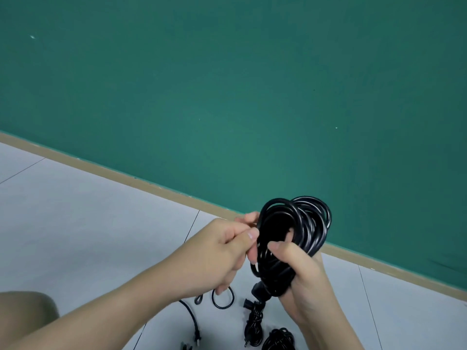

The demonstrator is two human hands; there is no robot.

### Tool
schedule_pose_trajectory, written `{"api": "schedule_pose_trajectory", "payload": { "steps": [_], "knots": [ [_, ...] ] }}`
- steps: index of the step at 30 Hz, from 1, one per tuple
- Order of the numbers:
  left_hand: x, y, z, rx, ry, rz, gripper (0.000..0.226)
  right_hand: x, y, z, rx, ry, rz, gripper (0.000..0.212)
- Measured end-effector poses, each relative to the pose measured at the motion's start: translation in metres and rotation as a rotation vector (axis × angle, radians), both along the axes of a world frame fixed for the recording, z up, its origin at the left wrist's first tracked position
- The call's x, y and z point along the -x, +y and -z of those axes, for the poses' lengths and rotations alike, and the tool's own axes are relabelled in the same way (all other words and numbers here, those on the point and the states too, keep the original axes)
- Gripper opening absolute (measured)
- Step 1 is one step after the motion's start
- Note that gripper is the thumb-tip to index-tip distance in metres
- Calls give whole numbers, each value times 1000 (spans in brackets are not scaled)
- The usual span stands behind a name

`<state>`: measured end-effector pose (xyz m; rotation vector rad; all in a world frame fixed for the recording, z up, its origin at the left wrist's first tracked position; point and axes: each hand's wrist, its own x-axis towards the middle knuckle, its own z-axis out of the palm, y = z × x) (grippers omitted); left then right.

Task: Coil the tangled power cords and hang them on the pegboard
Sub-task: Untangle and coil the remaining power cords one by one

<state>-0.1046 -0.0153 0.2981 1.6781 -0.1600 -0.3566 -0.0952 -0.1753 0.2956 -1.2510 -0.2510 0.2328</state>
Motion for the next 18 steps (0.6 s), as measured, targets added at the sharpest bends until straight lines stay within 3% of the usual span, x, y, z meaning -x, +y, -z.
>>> {"api": "schedule_pose_trajectory", "payload": {
  "steps": [3,6,12,18],
  "knots": [
    [0,6,0,-62,41,14,50,4,1,-1,-71,25,-24,28],
    [-2,8,2,-171,88,4,61,3,5,-3,-191,187,-23,33],
    [-4,-10,8,-392,-288,-28,54,-25,-4,-14,-710,417,177,23],
    [1,9,8,-611,-294,54,57,-48,-40,-14,-689,315,328,12]
  ]
}}
